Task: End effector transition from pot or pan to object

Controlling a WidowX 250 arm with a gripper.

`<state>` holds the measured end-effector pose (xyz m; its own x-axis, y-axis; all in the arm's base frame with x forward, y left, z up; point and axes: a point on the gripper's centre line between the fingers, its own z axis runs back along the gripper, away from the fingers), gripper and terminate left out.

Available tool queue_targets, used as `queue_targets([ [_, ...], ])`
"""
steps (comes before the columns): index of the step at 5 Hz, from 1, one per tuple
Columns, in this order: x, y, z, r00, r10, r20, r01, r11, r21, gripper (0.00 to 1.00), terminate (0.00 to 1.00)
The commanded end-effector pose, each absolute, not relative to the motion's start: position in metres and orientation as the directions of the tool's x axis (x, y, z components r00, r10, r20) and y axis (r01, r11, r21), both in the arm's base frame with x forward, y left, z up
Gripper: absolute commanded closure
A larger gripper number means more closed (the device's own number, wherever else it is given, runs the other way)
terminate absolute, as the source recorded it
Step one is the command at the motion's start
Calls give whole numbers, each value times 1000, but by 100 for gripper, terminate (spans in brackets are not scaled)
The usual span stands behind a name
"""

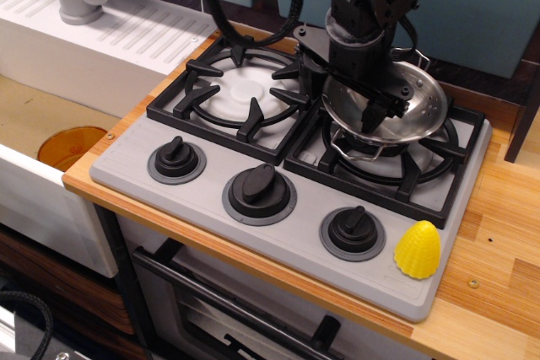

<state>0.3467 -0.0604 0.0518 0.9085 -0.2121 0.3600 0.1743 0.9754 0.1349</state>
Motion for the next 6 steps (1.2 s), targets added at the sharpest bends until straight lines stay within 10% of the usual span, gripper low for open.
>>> queue_targets([
  [1,347,-60,52,909,-212,360,174,975,135,0,0],
  [4,351,-73,162,946,-222,237,191,970,148,0,0],
  [6,334,-93,193,960,-210,186,181,970,160,0,0],
])
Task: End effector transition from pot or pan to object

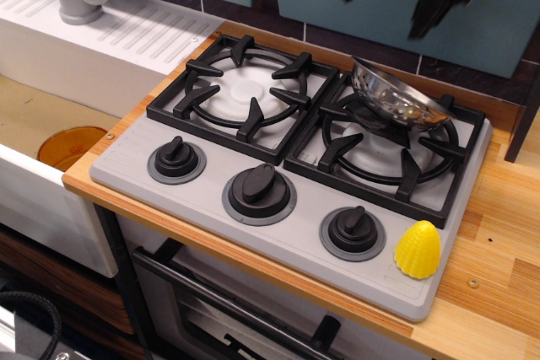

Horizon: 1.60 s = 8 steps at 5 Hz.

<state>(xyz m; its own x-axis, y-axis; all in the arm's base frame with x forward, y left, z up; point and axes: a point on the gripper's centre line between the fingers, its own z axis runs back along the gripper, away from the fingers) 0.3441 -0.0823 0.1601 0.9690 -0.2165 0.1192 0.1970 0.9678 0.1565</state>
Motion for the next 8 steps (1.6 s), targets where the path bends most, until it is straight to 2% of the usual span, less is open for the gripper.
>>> queue_targets([
  [1,308,-111,173,961,-185,207,155,976,154,0,0],
  [3,271,-149,136,960,-129,250,93,984,151,0,0],
  [5,253,-175,92,939,-117,323,65,984,166,0,0],
  [6,252,-172,67,917,-130,377,70,983,171,0,0],
  [8,259,-157,44,882,-166,441,95,980,177,0,0],
])
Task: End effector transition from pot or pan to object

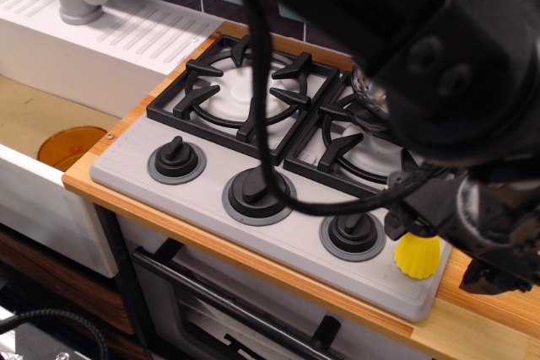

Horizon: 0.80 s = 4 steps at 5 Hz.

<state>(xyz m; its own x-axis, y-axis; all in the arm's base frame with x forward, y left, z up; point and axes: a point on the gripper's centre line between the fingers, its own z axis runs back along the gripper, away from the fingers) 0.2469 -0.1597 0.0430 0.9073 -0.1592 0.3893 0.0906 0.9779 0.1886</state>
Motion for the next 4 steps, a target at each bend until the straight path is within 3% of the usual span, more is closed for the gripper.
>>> queue_targets([
  [1,263,-153,37,866,-179,468,106,978,178,0,0],
  [3,268,-149,33,871,-165,463,114,984,135,0,0],
  [4,268,-149,33,871,-165,463,114,984,135,0,100],
])
